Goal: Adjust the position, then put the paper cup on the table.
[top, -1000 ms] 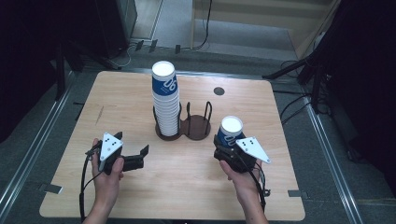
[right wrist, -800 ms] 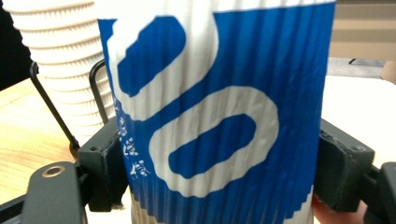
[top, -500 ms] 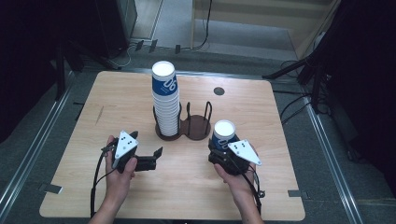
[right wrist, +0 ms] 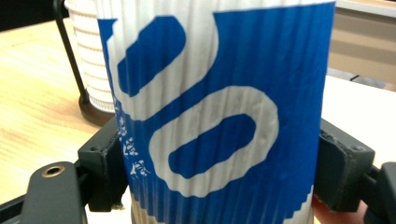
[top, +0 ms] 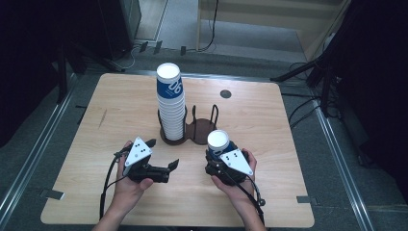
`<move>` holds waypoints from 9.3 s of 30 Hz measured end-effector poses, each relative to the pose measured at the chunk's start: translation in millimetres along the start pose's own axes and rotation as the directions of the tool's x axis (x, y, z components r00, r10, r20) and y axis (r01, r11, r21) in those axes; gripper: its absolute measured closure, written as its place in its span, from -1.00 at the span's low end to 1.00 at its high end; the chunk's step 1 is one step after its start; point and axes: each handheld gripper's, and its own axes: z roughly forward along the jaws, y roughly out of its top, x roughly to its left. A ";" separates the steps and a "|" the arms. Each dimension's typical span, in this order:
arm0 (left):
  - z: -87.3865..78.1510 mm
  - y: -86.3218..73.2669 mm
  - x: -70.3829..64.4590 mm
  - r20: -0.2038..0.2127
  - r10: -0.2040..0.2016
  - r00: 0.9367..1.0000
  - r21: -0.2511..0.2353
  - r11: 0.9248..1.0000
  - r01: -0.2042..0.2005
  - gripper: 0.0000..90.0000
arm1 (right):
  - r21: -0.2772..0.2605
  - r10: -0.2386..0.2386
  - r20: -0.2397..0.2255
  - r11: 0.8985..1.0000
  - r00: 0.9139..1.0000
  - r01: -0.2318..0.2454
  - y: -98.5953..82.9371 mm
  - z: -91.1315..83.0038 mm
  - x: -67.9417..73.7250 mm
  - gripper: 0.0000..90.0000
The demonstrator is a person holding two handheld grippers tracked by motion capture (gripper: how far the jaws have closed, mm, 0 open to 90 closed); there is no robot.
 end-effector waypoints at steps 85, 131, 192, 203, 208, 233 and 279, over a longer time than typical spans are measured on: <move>-3.4 5.8 -31.6 0.247 0.224 0.943 -0.018 0.974 -0.226 -0.63 | -0.187 -0.602 -0.042 0.789 0.797 0.586 -14.0 -15.4 71.6 -0.58; -8.6 10.1 -14.3 0.148 0.121 0.982 -0.043 0.992 -0.116 -0.36 | -0.249 -0.469 -0.174 0.872 0.866 0.422 8.2 -39.7 53.1 -1.00; -6.4 2.9 -28.0 0.036 0.076 0.996 -0.338 0.939 -0.059 -0.36 | 0.026 0.657 -0.239 0.741 0.715 -0.671 32.6 -55.1 34.8 -1.00; -3.1 -0.6 -30.4 0.024 0.085 0.996 -0.359 0.931 -0.071 -0.36 | 0.072 0.815 -0.248 0.554 0.523 -0.830 37.7 -50.4 38.7 -1.00; -2.6 -0.9 -32.1 0.020 0.097 0.995 -0.368 0.926 -0.082 -0.36 | 0.104 0.879 -0.237 0.447 0.414 -0.889 38.5 -47.0 39.2 -1.00; -1.3 -1.8 -38.7 0.038 0.120 0.992 -0.379 0.920 -0.096 -0.35 | 0.305 0.965 -0.254 0.021 -0.061 -0.952 33.7 -23.7 32.0 -0.98; -3.6 -2.7 -42.4 0.071 0.131 0.989 -0.386 0.918 -0.094 -0.40 | 0.415 0.930 -0.288 -0.094 -0.228 -0.905 26.2 -1.6 25.9 -0.56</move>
